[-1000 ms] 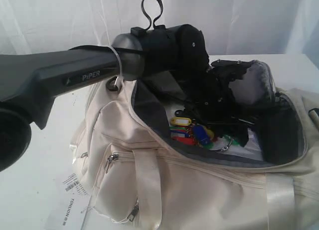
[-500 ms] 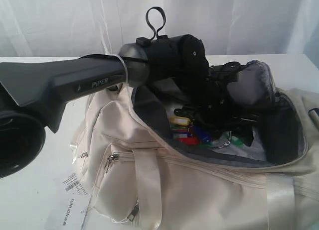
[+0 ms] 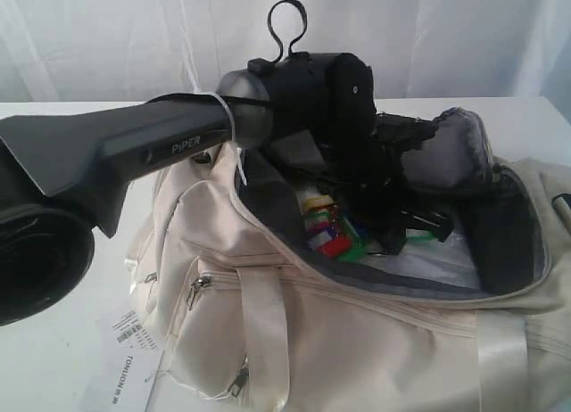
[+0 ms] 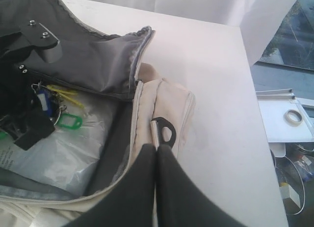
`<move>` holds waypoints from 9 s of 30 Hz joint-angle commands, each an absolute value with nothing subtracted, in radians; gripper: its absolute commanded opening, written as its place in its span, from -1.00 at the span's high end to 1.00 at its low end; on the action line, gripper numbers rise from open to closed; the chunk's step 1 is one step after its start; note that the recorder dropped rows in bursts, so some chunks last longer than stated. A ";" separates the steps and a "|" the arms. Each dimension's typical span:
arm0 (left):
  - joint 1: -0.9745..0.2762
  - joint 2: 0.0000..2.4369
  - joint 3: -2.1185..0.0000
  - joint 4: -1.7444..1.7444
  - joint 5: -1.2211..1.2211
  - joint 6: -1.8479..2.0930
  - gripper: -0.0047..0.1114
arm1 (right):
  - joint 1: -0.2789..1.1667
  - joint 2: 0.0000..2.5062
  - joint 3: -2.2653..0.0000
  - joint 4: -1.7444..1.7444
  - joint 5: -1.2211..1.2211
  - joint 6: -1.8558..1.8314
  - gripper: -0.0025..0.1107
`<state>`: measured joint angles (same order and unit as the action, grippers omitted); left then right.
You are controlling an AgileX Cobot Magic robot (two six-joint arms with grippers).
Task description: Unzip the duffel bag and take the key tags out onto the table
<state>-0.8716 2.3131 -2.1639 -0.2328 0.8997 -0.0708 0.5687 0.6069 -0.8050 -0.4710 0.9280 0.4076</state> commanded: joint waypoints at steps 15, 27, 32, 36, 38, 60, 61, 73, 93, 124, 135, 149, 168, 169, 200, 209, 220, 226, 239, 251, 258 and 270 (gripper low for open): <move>-0.880 2.221 -2.226 -0.039 1.109 -0.053 0.88 | 0.567 0.600 -0.800 -0.471 0.918 0.413 0.96; -0.880 2.197 -2.217 -0.039 1.087 0.073 0.88 | 0.567 0.600 -0.800 -0.469 0.918 0.413 0.96; -0.880 2.229 -2.210 -0.035 1.008 0.162 0.88 | 0.567 0.600 -0.800 -0.469 0.918 0.413 0.96; -0.880 2.257 -2.210 -0.013 0.939 0.162 0.88 | 0.567 0.600 -0.800 -0.469 0.918 0.413 0.96; -0.880 2.269 -2.210 0.000 0.932 0.162 0.87 | 0.567 0.600 -0.800 -0.469 0.918 0.413 0.96; -0.880 2.321 -2.214 0.000 0.968 0.155 0.92 | 0.567 0.600 -0.800 -0.465 0.918 0.413 0.96; -0.880 2.315 -2.219 0.000 0.977 0.155 0.91 | 0.567 0.600 -0.800 -0.465 0.918 0.413 0.96; -0.880 2.175 -2.275 0.000 1.080 0.161 0.92 | 0.567 0.600 -0.784 -0.465 0.908 0.413 0.96; -0.880 2.016 -2.275 -0.010 1.221 0.262 0.92 | 0.567 0.591 -0.779 -0.463 0.888 0.413 0.96; -0.544 1.382 -1.528 0.065 1.193 0.240 0.92 | 0.567 0.591 -0.779 -0.463 0.825 0.413 0.96; -0.501 1.349 -1.231 0.061 0.987 0.315 0.92 | 0.567 0.665 -0.788 -0.453 0.686 0.405 0.96; -0.501 1.439 -1.032 0.068 0.710 0.319 0.92 | 0.569 1.030 -0.861 -0.304 0.623 0.339 0.96; -0.501 1.735 -1.157 -0.103 0.754 0.711 0.92 | 0.569 1.026 -0.861 -0.259 0.634 0.319 0.96; -0.501 1.742 -1.157 -0.103 0.739 0.711 0.92 | 0.569 1.026 -0.861 -0.257 0.634 0.319 0.96; -0.501 0.869 -0.969 -0.062 0.866 0.029 0.92 | 0.569 0.945 -0.866 -0.214 0.649 0.269 0.96; -0.501 0.686 -0.822 -0.098 0.579 0.023 0.92 | 0.569 0.945 -0.866 -0.214 0.643 0.269 0.96; -0.501 0.688 -0.815 -0.132 0.545 0.025 0.92 | 0.569 0.945 -0.866 -0.214 0.643 0.269 0.96; -0.501 0.688 -0.815 -0.130 0.545 0.025 0.92 | 0.569 0.945 -0.866 -0.214 0.645 0.269 0.96; -0.354 0.621 -0.815 -0.127 0.545 0.025 0.92 | 0.569 0.945 -0.866 -0.214 0.645 0.269 0.96; -0.036 0.267 -0.815 -0.125 0.545 0.025 0.92 | 0.569 0.945 -0.866 -0.217 0.646 0.269 0.96; -0.002 0.075 -0.815 -0.125 0.545 0.026 0.92 | 0.569 0.945 -0.866 -0.217 0.646 0.269 0.96; -0.002 0.060 -0.786 -0.125 0.532 0.026 0.92 | 0.569 0.945 -0.866 -0.217 0.649 0.269 0.96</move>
